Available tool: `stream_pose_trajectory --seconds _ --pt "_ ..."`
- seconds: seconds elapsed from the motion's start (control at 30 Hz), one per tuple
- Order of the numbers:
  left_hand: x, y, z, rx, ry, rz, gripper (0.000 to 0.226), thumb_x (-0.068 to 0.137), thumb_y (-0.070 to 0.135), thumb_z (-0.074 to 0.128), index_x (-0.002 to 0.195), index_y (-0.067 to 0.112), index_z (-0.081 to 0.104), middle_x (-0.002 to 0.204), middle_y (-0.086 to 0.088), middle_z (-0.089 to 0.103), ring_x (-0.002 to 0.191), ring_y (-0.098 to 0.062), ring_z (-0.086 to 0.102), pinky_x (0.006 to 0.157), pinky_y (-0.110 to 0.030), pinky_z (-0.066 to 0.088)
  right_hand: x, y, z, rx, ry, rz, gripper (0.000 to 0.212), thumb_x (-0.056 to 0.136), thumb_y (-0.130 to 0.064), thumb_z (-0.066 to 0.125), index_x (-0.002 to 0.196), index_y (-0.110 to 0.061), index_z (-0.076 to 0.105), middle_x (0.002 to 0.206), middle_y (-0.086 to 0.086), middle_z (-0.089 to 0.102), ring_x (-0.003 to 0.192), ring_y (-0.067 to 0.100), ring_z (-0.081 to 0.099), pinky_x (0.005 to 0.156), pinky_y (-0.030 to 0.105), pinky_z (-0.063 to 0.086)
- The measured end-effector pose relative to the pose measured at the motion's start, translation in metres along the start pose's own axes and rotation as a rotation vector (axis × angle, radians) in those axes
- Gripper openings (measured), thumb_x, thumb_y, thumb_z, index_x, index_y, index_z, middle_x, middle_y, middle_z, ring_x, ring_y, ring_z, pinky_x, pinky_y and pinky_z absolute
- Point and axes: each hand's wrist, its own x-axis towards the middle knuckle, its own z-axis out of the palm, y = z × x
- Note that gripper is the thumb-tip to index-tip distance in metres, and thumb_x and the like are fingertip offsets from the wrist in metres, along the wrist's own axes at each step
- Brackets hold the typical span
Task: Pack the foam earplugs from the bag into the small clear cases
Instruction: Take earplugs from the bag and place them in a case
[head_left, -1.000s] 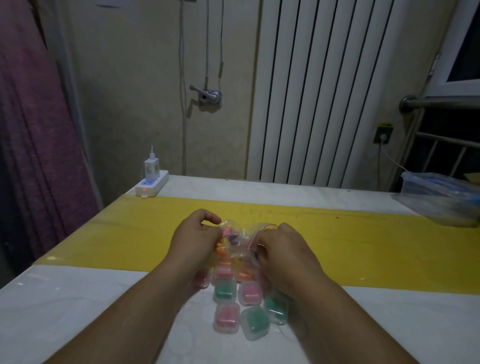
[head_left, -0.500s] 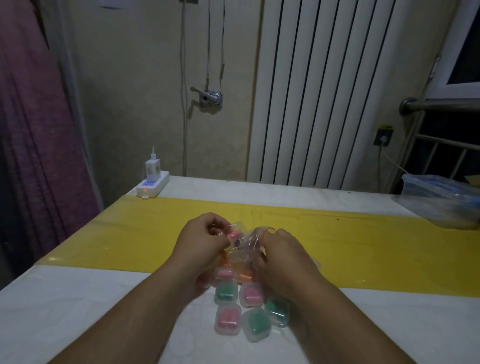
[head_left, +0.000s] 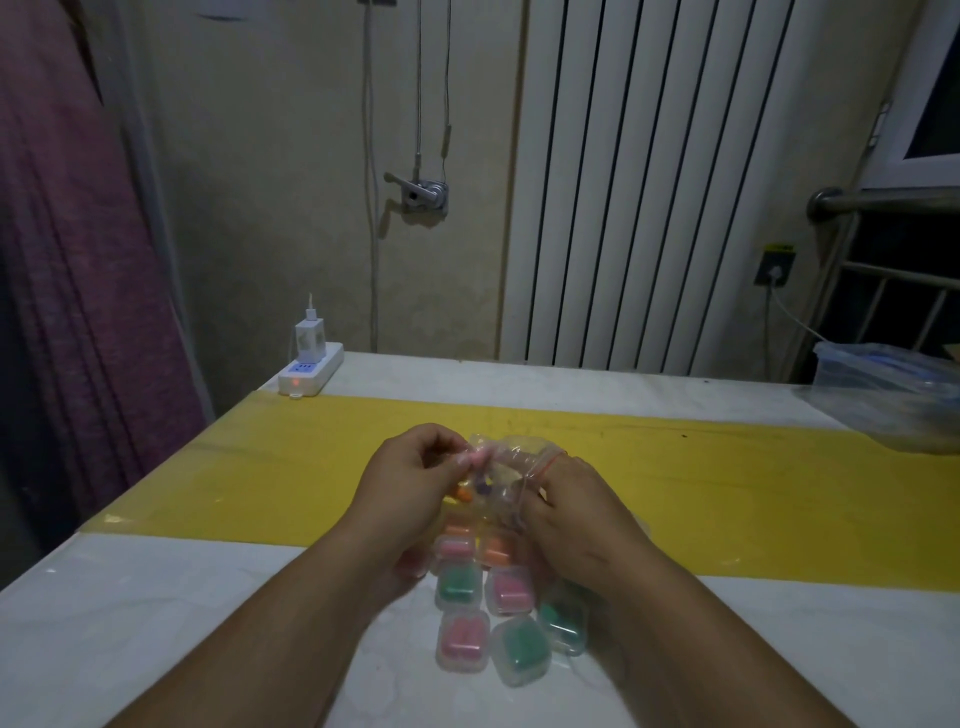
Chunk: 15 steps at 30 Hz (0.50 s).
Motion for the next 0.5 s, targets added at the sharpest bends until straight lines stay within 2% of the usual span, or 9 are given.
stream_pose_trajectory --seconds 0.07,0.13,0.2,0.3,0.37,0.5 --pt "-0.002 0.001 0.001 -0.053 -0.006 -0.024 0.011 0.087 0.006 0.068 0.077 0.006 0.064 0.058 0.005 0.064 0.054 -0.008 0.059 0.054 -0.021 0.051 -0.003 -0.004 -0.002 0.069 0.012 -0.023 0.032 0.085 -0.031 0.038 0.105 -0.03 0.063 0.1 -0.008 0.066 0.091 0.018 0.061 0.078 0.041 0.053" --pt "-0.002 0.001 0.001 -0.051 -0.013 -0.032 0.014 0.089 0.004 0.066 0.075 0.007 0.064 0.056 0.006 0.063 0.056 -0.011 0.058 0.058 -0.024 0.05 -0.006 -0.01 -0.005 0.119 0.017 -0.033 0.033 0.089 -0.033 0.04 0.117 -0.038 0.058 0.106 -0.011 0.066 0.095 0.017 0.062 0.081 0.039 0.054" --pt "-0.001 0.0 0.0 -0.036 -0.029 -0.037 0.02 0.09 0.0 0.062 0.073 0.01 0.063 0.056 0.007 0.061 0.057 -0.012 0.057 0.06 -0.025 0.048 -0.008 -0.012 -0.007 0.142 0.017 -0.035 0.035 0.091 -0.037 0.041 0.122 -0.044 0.055 0.11 -0.013 0.066 0.098 0.016 0.062 0.084 0.038 0.053" --pt "-0.002 -0.002 0.0 -0.001 -0.068 -0.041 0.026 0.092 -0.004 0.056 0.073 0.012 0.064 0.058 0.007 0.061 0.057 -0.009 0.055 0.058 -0.019 0.046 -0.008 -0.011 -0.009 0.19 0.031 0.002 0.025 0.09 -0.035 0.049 0.11 -0.043 0.063 0.101 -0.014 0.069 0.093 0.013 0.063 0.082 0.039 0.054" --pt "-0.003 -0.001 0.001 0.022 -0.094 -0.033 0.028 0.092 -0.004 0.056 0.072 0.014 0.065 0.06 0.004 0.06 0.056 -0.009 0.054 0.055 -0.017 0.045 -0.008 -0.012 -0.011 0.248 0.071 0.051 0.012 0.089 -0.041 0.059 0.097 -0.039 0.068 0.089 -0.013 0.069 0.084 0.009 0.064 0.077 0.038 0.055" --pt "-0.008 0.002 0.004 -0.019 -0.115 -0.063 0.019 0.09 -0.005 0.06 0.076 0.007 0.065 0.063 -0.003 0.058 0.048 -0.005 0.054 0.046 -0.016 0.046 -0.01 -0.016 -0.012 0.27 0.137 0.106 0.013 0.083 -0.05 0.069 0.078 -0.039 0.066 0.084 -0.017 0.067 0.08 0.001 0.061 0.074 0.03 0.053"
